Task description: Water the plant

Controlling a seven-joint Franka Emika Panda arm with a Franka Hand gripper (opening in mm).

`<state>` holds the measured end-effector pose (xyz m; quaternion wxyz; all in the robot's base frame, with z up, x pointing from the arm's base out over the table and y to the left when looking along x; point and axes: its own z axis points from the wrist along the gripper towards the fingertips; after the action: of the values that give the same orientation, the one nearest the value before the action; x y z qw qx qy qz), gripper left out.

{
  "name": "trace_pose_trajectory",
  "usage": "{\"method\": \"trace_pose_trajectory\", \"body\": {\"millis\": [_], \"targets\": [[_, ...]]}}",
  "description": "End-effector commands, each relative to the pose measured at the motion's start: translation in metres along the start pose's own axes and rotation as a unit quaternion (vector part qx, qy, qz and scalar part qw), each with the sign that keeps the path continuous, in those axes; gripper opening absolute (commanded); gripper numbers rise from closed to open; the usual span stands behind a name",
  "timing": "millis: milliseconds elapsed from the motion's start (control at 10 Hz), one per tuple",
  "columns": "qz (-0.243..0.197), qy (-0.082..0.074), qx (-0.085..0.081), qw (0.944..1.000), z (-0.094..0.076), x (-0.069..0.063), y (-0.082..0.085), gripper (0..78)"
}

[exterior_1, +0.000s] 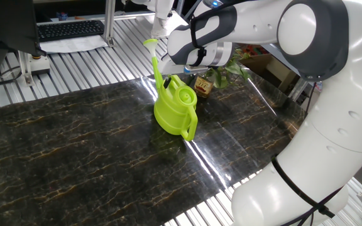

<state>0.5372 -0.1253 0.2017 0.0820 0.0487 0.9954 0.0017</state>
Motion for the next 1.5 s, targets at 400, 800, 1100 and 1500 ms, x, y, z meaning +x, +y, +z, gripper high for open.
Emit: {"method": "trace_pose_trajectory", "body": {"millis": [400, 800, 1100, 1500], "targets": [[-0.002, -0.001, 0.000, 1.0000, -0.0014, -0.0012, -0.0002, 2.2], [-0.002, -0.001, 0.000, 1.0000, -0.0014, -0.0012, -0.0002, 2.2], [-0.002, -0.001, 0.000, 1.0000, -0.0014, -0.0012, -0.0002, 2.2], [-0.002, -0.001, 0.000, 1.0000, -0.0014, -0.0012, -0.0002, 2.2]]}}
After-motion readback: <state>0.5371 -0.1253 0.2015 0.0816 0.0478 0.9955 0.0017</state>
